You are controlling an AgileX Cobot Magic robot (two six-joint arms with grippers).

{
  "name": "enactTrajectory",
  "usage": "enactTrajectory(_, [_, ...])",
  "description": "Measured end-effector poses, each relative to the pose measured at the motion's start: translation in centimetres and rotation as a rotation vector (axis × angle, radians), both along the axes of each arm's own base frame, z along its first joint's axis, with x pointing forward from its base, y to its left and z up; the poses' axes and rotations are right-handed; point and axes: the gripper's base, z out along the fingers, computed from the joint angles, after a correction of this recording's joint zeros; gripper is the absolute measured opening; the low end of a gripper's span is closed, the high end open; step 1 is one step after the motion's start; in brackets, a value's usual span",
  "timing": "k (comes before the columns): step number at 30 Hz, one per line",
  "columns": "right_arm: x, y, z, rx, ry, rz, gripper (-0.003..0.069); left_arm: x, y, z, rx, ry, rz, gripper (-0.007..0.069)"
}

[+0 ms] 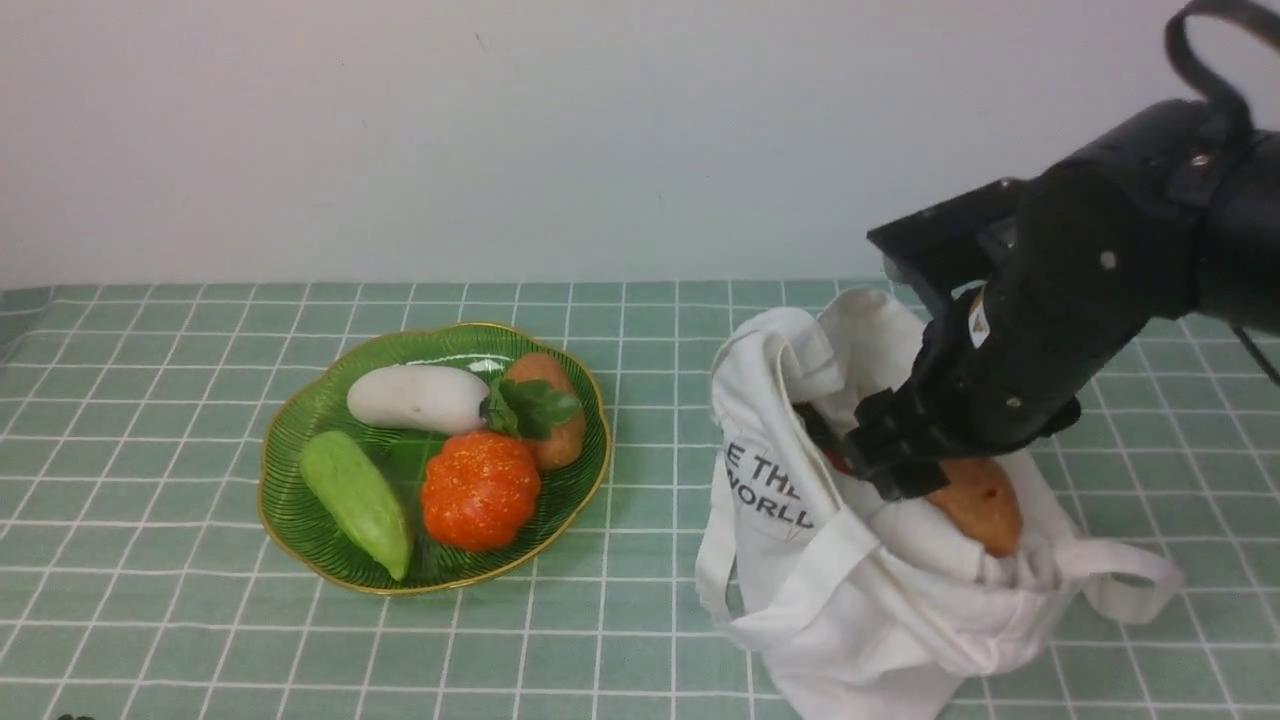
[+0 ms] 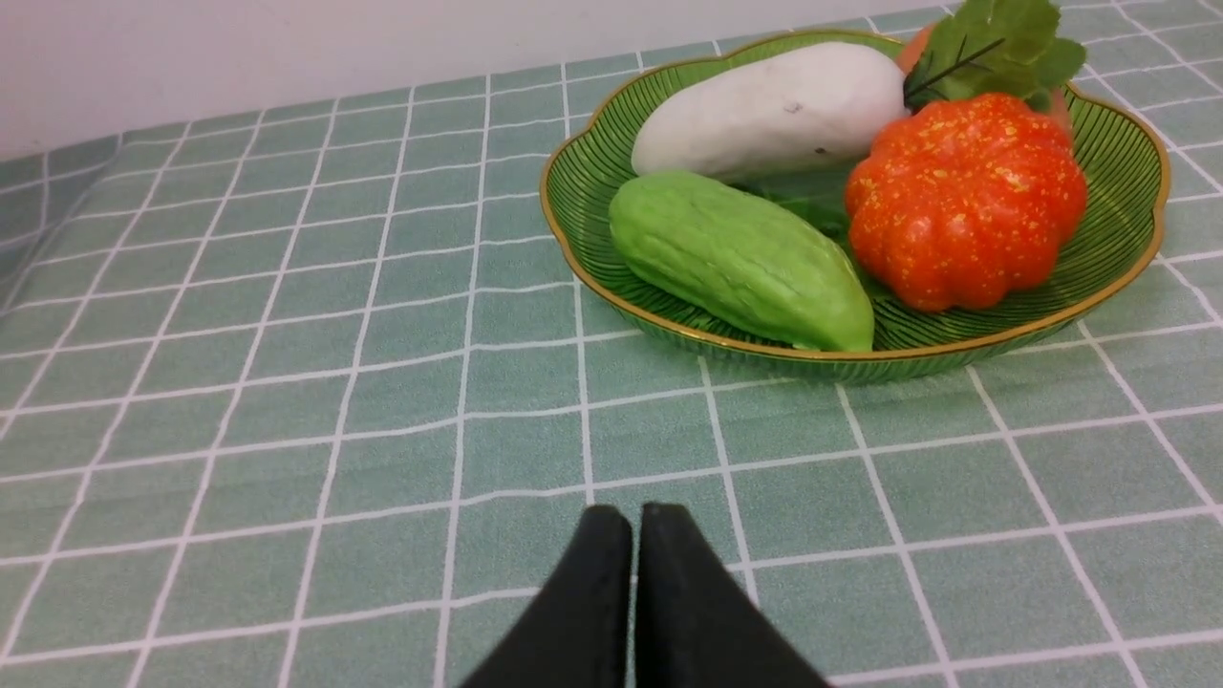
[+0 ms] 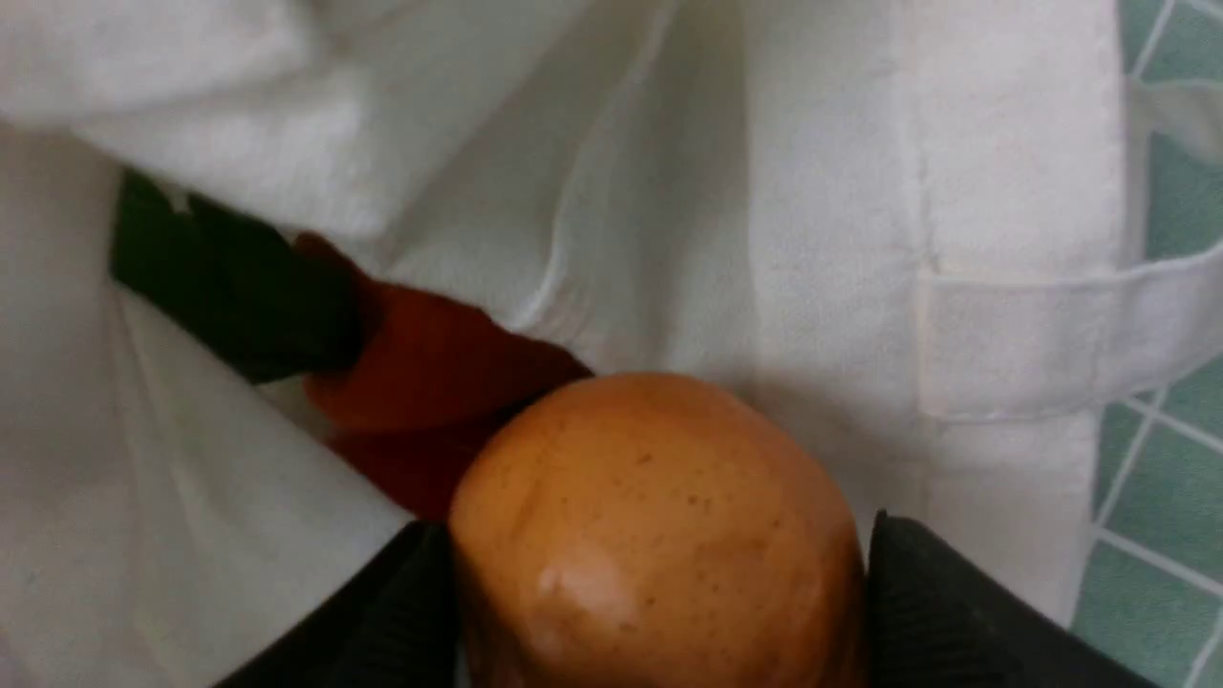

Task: Take vegetables from cloth bag on blue coffee tablecloth place on plate.
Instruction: 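Take the potato out of the bag and place it in the dish with the right gripper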

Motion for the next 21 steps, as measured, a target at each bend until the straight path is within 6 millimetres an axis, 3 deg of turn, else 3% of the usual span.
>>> enactTrajectory(2, [0.4,0.4,-1.3,-0.003,0.042,-0.006,0.0491,0.0,0.0,0.0,0.0,0.0,0.0,-0.0008])
enactTrajectory(8, [0.9,1.0,-2.8,0.019,0.084,-0.033,0.0491,0.0,0.0,0.0,0.0,0.0,0.0,-0.0008])
enactTrajectory(11, [0.9,1.1,-2.8,0.034,0.084,-0.042,0.0514,0.0,0.0,0.0,0.0,0.0,0.0,-0.0008])
enactTrajectory(15, [1.1,1.2,-2.8,0.055,0.072,-0.05,0.0601,0.0,0.0,0.0,0.0,0.0,0.0,-0.0008])
enactTrajectory(21, [1.1,1.3,-2.5,0.082,0.054,-0.087,0.0617,0.0,0.0,0.0,0.0,0.0,0.0,-0.0008])
